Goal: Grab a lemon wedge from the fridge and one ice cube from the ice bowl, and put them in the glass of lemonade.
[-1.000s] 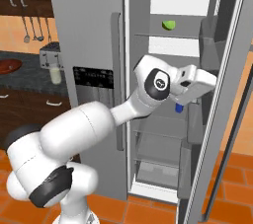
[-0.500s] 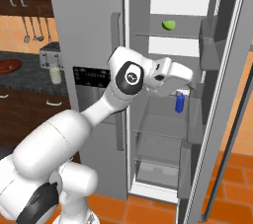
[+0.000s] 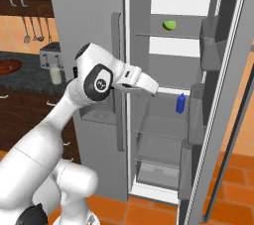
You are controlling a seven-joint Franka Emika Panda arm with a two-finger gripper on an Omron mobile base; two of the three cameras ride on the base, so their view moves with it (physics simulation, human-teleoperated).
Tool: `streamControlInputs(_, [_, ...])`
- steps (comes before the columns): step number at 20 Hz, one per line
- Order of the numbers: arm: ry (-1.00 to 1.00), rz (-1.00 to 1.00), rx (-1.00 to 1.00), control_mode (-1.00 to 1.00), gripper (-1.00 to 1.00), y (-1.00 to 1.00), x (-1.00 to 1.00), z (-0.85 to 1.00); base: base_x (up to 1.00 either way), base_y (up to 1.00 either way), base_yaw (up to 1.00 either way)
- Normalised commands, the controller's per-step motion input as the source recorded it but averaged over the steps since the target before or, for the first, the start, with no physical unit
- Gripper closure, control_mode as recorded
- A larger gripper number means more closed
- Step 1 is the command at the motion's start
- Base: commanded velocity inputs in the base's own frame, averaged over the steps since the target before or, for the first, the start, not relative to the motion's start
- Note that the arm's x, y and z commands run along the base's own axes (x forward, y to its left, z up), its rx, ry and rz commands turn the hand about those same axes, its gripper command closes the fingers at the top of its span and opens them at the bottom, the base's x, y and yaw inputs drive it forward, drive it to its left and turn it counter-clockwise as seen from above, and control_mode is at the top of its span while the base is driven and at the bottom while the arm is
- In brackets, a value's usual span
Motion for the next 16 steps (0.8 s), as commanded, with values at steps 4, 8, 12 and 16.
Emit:
streamControlInputs(4, [-0.21, 0.16, 0.55, -1.0, -1.0, 1.0, 0.0, -0.32, 0.0, 0.0, 0.0])
streamControlInputs(8, [-0.04, 0.22, 0.43, -1.0, -1.0, 0.99, 0.0, -0.18, 0.0, 0.0, 0.0])
streamControlInputs(12, [0.08, 0.22, 0.21, -1.0, -1.0, 0.76, -0.2, 0.0, 0.0, 0.0, 0.0])
streamControlInputs(16, [0.07, 0.19, 0.07, -1.0, -1.0, 0.4, -0.95, 0.11, 0.0, 0.0, 0.0])
